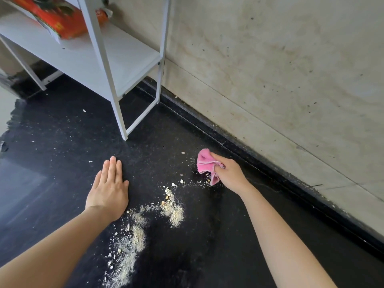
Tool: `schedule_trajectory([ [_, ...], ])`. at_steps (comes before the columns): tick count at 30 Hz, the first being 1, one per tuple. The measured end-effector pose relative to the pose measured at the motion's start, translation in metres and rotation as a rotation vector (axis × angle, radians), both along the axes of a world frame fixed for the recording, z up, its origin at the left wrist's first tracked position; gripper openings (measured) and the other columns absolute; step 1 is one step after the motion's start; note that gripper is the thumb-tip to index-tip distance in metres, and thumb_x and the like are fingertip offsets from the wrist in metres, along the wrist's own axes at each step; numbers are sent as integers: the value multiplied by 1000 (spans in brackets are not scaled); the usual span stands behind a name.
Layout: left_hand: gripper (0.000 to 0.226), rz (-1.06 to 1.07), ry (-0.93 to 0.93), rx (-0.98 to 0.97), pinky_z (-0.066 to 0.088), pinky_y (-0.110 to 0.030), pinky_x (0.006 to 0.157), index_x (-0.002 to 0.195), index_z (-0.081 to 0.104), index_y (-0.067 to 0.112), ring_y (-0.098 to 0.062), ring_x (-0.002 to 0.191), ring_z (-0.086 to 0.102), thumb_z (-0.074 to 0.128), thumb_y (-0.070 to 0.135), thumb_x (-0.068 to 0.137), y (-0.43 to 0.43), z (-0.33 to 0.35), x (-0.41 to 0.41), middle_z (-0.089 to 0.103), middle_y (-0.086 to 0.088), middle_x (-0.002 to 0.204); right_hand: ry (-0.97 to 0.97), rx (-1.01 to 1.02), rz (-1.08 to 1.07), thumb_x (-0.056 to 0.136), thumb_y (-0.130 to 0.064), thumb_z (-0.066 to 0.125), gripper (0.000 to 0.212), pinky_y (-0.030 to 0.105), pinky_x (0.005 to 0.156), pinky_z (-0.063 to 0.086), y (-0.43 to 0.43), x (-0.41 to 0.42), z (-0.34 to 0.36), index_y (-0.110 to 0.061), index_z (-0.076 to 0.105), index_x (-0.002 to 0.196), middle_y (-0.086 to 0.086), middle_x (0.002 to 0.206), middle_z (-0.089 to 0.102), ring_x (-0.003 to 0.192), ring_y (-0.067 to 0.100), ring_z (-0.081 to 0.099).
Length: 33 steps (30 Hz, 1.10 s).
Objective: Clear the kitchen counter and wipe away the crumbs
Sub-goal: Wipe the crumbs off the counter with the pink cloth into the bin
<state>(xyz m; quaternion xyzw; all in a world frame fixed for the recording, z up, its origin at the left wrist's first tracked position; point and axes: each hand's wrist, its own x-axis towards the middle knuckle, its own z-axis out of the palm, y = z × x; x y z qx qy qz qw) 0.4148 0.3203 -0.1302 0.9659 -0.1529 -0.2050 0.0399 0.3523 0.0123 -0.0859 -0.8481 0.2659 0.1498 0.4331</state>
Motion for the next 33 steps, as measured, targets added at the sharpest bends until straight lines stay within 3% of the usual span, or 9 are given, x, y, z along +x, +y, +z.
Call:
schedule_trajectory([
  [2, 60, -4, -2, -1, -4, -34, 117, 144, -20, 5, -22, 143, -20, 7, 32, 99, 0, -1, 0, -24, -10, 154, -90, -6, -125, 92, -17, 49, 41, 8, 57, 45, -8, -9, 9, -48, 60, 117, -13, 66, 71, 63, 0, 67],
  [6, 60, -5, -9, -14, -3, -35, 118, 145, -18, 5, -23, 144, -19, 8, 31, 98, 1, -2, 1, -23, -10, 155, -51, -137, -432, 88, -8, 49, 34, 32, 70, 49, -52, -51, 22, -30, 73, 98, 9, 72, 70, 71, 17, 64],
  [9, 60, -4, -14, -28, -2, -35, 118, 145, -17, 5, -23, 144, -18, 9, 31, 98, 1, -2, 1, -22, -11, 155, 90, -293, -699, 80, -6, 51, 20, 29, 57, 41, -82, -98, 23, 1, 69, 75, 10, 58, 61, 61, 25, 57],
  [12, 60, -3, -16, -32, -3, -34, 117, 146, -17, 5, -23, 144, -18, 8, 32, 98, 1, -4, 1, -21, -10, 155, 140, -310, -972, 79, -17, 57, 16, 31, 56, 40, -91, -133, 16, -6, 68, 74, 6, 58, 61, 60, 24, 58],
  [15, 61, 4, -27, -31, -1, -34, 118, 146, -16, 4, -23, 144, -17, 10, 31, 98, 0, -5, 1, -20, -11, 156, 133, -266, -1115, 85, -12, 54, 20, 34, 69, 44, -92, -130, -3, -11, 67, 101, 12, 80, 65, 77, 30, 61],
  [19, 61, 0, -17, -36, -1, -35, 119, 146, -14, 3, -24, 144, -17, 12, 30, 98, -1, -4, 1, -19, -11, 156, 257, -359, -989, 92, -11, 46, 28, 34, 68, 41, -85, -102, -20, -3, 59, 116, 20, 104, 63, 89, 34, 60],
  [25, 60, -6, -16, -36, 0, -36, 118, 146, -14, 2, -25, 144, -16, 10, 30, 98, 0, -2, 1, -19, -12, 156, 65, -9, -844, 85, -12, 55, 35, 26, 47, 35, -88, -120, 10, -32, 63, 112, 4, 59, 59, 49, 14, 45],
  [28, 60, -5, -12, -36, 0, -36, 118, 146, -14, 3, -24, 144, -16, 11, 30, 98, -2, 0, 1, -19, -12, 156, 72, -176, -897, 84, -8, 49, 40, 29, 57, 41, -90, -120, 9, -28, 67, 113, 5, 75, 65, 64, 17, 55],
  [33, 60, -11, -19, -13, -1, -36, 118, 145, -15, 3, -24, 144, -16, 10, 30, 98, -1, -1, 0, -20, -12, 156, 117, -146, -485, 89, -5, 40, 52, 22, 55, 40, -61, -84, -4, -47, 54, 115, -4, 69, 65, 62, 10, 57],
])
